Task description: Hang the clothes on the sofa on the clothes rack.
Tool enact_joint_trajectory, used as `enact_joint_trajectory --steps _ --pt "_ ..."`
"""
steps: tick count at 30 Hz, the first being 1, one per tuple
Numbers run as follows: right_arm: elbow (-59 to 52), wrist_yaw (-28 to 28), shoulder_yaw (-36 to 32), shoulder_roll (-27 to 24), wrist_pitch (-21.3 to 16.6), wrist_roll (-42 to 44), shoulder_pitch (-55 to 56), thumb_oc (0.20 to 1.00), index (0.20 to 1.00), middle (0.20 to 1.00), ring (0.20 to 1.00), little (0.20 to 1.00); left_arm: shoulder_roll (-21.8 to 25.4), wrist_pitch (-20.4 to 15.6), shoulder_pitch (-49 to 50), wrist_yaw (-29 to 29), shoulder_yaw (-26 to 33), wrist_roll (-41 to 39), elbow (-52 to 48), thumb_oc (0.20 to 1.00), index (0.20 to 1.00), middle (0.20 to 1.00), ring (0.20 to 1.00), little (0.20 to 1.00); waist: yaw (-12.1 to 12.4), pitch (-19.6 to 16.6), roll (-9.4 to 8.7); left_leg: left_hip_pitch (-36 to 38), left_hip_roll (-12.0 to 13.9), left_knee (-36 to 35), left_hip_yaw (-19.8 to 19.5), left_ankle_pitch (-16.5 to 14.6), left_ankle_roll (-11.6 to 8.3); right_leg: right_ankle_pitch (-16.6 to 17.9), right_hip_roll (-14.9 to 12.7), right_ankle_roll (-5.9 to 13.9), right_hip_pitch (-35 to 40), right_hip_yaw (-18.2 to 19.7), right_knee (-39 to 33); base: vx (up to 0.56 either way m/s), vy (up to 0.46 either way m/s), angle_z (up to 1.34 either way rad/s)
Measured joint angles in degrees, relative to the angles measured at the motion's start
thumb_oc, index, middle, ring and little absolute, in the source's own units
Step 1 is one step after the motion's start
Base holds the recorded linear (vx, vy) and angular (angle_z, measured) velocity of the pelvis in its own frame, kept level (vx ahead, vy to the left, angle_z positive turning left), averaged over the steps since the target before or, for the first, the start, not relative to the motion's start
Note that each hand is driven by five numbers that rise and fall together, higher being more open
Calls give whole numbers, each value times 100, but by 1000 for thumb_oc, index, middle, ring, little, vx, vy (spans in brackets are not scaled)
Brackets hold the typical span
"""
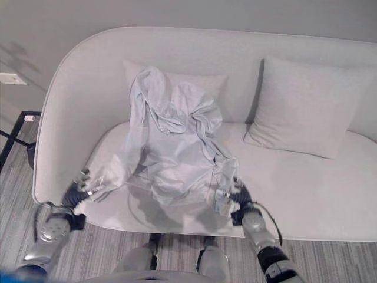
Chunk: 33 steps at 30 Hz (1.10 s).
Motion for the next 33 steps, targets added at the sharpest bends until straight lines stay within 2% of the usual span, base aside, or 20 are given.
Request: enact_joint_trajectory --steps 3,7,13,17,21,24,28,33 --pt "-663 -73 -57 -302 -21 -148 -149 1000 1000 1000 1000 1000 541 40 -238 103 78 708 -569 1000 1000 1000 1000 1000 34 37 11 -140 41 1 17 29 -18 47 43 -44 -151 8 9 -7 -5 -4" --pt "-1289 -127 -114 -483 -47 -152 -434 1000 1000 1000 1000 1000 608 126 -1068 425 125 1375 -771 1000 1000 1000 1000 1000 38 126 10 -190 89 1 20 46 -22 94 93 -101 -195 2 24 -1 -11 -2" --pt "-1403 -280 -99 -525 -64 -155 -938 1000 1000 1000 1000 1000 608 186 -1760 710 16 1641 -854 1000 1000 1000 1000 1000 -47 183 -8 -259 139 2 33 35 -41 109 143 -106 -283 4 30 -14 -11 -3" --pt "-1285 -401 145 -504 -52 -149 -1650 1000 1000 1000 1000 1000 630 256 -2670 882 -508 1664 -838 1000 1000 1000 1000 1000 -9 305 -1 -410 168 3 14 60 -65 123 179 -125 -409 -23 30 -33 -16 4" --pt "-1056 -504 548 -491 -48 -146 -2696 1000 1000 1000 1000 1000 686 303 -3985 1002 -1359 1674 -544 1000 1000 1000 1000 1000 -15 492 27 -716 157 65 -61 111 -94 173 192 -175 -657 -60 31 -54 -5 7" --pt "-658 -698 764 -512 -48 -133 -3499 1000 1000 1000 1000 1000 706 395 -5101 1213 -1938 1690 75 1000 1000 1000 1000 1000 -14 658 56 -1058 159 195 -107 120 -106 226 205 -222 -915 -83 33 -82 -12 5" --pt "-123 -751 1050 -585 -29 -16 -4109 1000 1000 1000 1000 1000 741 514 -5793 1353 -2407 1688 753 1000 1000 1000 1000 1000 -50 679 60 -1421 150 317 -106 120 -107 287 204 -239 -1228 -73 34 -68 1 0" --pt "122 -785 1150 -626 -14 363 -4429 1000 1000 1000 1000 1000 742 663 -6312 1446 -2871 1662 1466 1000 1000 1000 1000 1000 -64 849 47 -1534 153 346 -109 119 -108 295 210 -245 -1319 -61 34 -55 -7 0"
